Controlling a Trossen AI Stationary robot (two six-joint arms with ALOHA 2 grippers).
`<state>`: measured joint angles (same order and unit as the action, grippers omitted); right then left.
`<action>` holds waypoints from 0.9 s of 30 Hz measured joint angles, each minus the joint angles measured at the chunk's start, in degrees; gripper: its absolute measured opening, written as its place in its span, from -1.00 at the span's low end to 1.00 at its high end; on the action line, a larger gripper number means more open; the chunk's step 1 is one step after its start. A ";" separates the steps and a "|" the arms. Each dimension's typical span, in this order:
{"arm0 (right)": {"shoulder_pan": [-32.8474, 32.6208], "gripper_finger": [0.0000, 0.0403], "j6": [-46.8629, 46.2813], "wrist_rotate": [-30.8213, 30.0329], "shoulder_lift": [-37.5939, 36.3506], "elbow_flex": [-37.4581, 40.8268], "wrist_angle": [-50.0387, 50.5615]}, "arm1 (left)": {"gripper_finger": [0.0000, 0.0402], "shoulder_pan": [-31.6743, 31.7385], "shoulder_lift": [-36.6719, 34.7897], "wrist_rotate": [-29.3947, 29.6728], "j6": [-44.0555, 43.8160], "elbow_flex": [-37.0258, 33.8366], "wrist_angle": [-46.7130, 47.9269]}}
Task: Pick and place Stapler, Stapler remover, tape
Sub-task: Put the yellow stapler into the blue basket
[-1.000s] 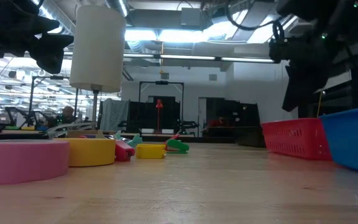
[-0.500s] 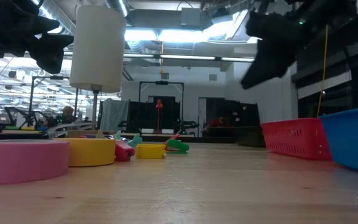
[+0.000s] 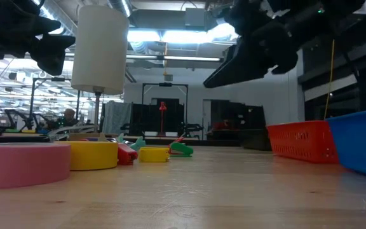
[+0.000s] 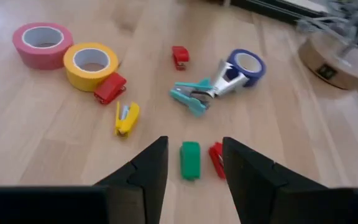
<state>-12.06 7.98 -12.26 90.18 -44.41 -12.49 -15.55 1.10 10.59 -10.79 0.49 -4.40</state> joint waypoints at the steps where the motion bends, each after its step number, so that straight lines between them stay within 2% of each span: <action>1: 0.01 -0.24 0.27 0.30 0.99 -0.94 0.03 | -0.16 0.01 0.01 0.00 0.00 0.01 0.00; 11: -0.02 -0.24 1.72 4.96 11.85 -12.93 1.11 | -0.16 0.02 0.02 0.00 0.00 0.02 -0.02; 16: 0.01 -0.24 1.68 5.03 16.47 -16.25 1.64 | -0.16 0.01 0.02 0.00 0.00 0.02 -0.02; 21: -0.02 -0.23 1.67 9.31 21.44 -18.67 1.65 | -0.16 0.00 0.00 0.00 0.00 0.02 -0.02; 27: 0.01 -0.07 1.27 12.80 24.70 -20.82 1.53 | -0.16 0.01 0.01 0.00 0.00 0.01 -0.02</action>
<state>-12.05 9.25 0.54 114.88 -65.24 -10.96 -15.54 1.12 10.59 -10.79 0.50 -4.43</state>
